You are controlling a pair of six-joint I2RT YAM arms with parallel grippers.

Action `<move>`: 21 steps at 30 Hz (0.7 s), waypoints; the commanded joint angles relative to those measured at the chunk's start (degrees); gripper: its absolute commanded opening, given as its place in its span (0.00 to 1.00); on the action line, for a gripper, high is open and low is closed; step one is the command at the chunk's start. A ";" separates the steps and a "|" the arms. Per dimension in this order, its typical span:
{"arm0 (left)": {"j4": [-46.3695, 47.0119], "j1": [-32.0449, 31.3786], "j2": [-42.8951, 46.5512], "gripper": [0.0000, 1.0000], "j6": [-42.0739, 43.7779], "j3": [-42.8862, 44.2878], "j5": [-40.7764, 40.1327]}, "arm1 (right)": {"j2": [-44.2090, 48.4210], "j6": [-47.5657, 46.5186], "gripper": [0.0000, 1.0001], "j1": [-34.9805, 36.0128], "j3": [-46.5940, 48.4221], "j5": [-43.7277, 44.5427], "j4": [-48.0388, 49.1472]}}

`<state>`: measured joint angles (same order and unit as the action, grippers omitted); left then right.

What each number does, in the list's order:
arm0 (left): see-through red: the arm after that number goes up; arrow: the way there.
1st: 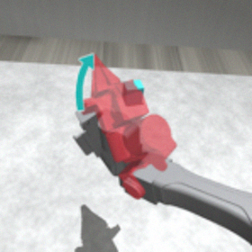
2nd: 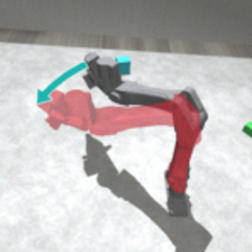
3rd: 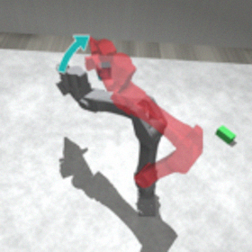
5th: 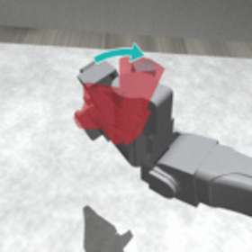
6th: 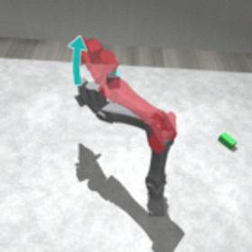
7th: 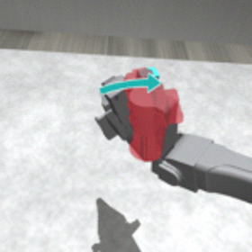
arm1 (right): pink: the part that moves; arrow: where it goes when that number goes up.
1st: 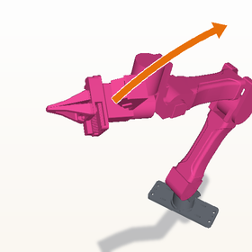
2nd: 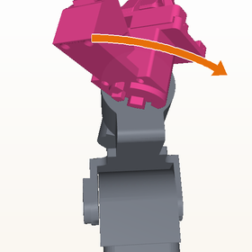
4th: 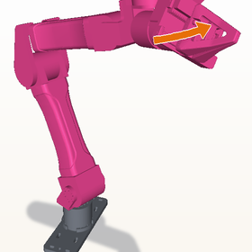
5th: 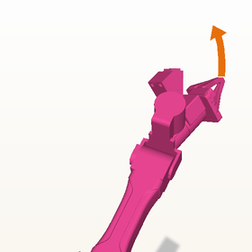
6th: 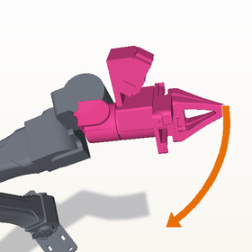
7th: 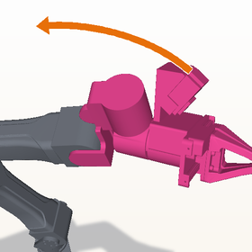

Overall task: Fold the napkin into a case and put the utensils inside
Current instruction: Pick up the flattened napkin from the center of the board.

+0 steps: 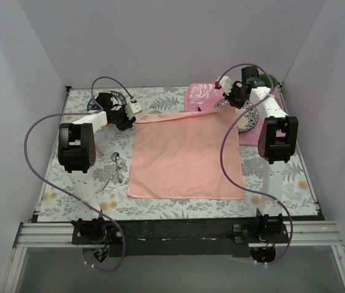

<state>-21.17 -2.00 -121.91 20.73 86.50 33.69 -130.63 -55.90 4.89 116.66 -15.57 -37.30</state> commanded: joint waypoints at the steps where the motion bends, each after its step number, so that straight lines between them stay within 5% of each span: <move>1: 8.07 -1.60 5.36 0.36 6.07 -3.53 2.34 | 0.73 0.88 0.01 -0.23 1.99 0.02 1.88; 12: 10.09 -3.36 4.31 0.32 10.20 -4.76 1.29 | -0.77 3.51 0.01 -0.23 3.40 -0.25 2.23; 21: 11.59 -3.98 3.17 0.17 9.85 -3.88 0.14 | -1.38 4.57 0.01 -0.32 3.75 -0.16 2.76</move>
<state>-10.68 -5.67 -120.86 29.45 81.84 33.61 -131.63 -52.38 4.89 117.71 -15.51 -35.90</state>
